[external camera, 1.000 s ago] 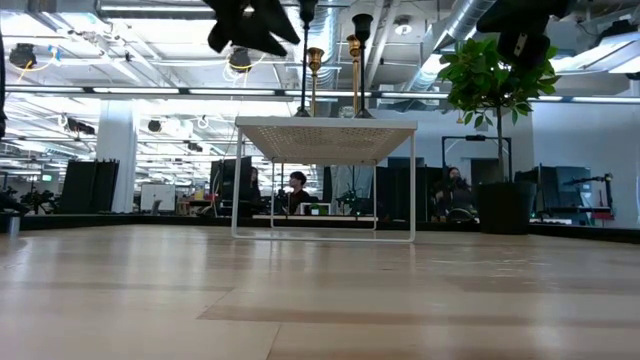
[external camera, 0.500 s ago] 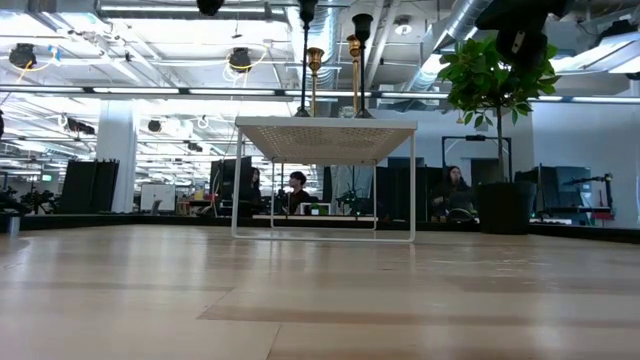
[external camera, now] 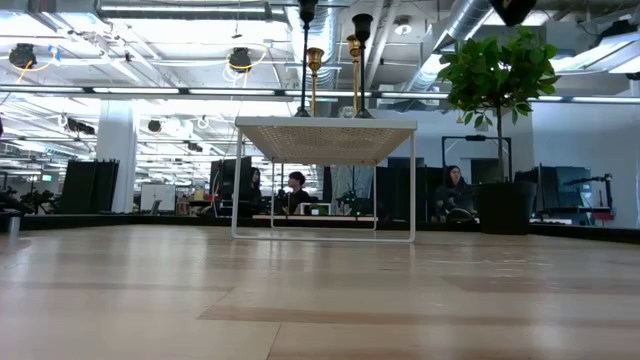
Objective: Pick & Place candle stick holders
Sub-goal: Return to Home Position
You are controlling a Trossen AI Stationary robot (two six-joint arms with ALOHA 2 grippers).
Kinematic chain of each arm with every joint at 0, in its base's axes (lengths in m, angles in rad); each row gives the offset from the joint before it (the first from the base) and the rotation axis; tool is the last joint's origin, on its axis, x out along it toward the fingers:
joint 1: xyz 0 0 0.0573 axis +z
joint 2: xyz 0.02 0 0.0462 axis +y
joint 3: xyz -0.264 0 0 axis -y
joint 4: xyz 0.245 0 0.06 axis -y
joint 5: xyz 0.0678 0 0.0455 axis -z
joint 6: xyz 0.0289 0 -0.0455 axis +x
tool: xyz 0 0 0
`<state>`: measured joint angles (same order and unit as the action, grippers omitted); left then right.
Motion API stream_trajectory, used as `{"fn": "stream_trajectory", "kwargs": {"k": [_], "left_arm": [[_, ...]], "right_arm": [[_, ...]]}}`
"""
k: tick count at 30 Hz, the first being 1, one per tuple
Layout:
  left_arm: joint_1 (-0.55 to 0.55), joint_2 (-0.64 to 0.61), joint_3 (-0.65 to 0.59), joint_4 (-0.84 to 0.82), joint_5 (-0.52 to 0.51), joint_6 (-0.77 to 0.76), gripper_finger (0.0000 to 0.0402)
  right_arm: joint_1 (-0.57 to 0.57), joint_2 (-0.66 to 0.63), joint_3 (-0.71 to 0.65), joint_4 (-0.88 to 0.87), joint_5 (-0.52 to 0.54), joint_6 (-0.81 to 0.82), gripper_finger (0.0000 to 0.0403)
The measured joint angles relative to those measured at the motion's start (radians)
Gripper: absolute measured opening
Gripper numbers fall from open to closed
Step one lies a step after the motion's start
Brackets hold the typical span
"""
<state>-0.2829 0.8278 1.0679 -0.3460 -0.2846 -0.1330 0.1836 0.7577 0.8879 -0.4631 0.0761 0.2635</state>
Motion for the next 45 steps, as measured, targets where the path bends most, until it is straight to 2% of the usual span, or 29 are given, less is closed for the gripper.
{"fn": "stream_trajectory", "kwargs": {"k": [11,18,21,28,45], "left_arm": [[-0.026,-0.085,0.0,-0.025,-0.013,0.016,0.0004],[-0.026,-0.089,0.0,-0.025,-0.052,0.016,0.0003],[-0.026,-0.087,0.0,-0.025,-0.052,0.016,0.0004],[-0.026,-0.087,0.0,-0.021,-0.055,0.013,0.0003],[-0.026,-0.087,0.0,-0.021,-0.059,0.013,0.0004]], "right_arm": [[-0.132,-0.119,0.0,0.001,-0.076,-0.074,0.0],[-0.243,-0.233,0.0,-0.002,-0.201,-0.114,0.0],[-0.272,-0.292,0.0,-0.019,-0.206,-0.117,0.0],[-0.311,-0.441,-0.012,-0.07,-0.109,-0.116,0.0],[-0.312,-0.741,-0.179,-0.076,0.087,-0.087,0.0]]}}
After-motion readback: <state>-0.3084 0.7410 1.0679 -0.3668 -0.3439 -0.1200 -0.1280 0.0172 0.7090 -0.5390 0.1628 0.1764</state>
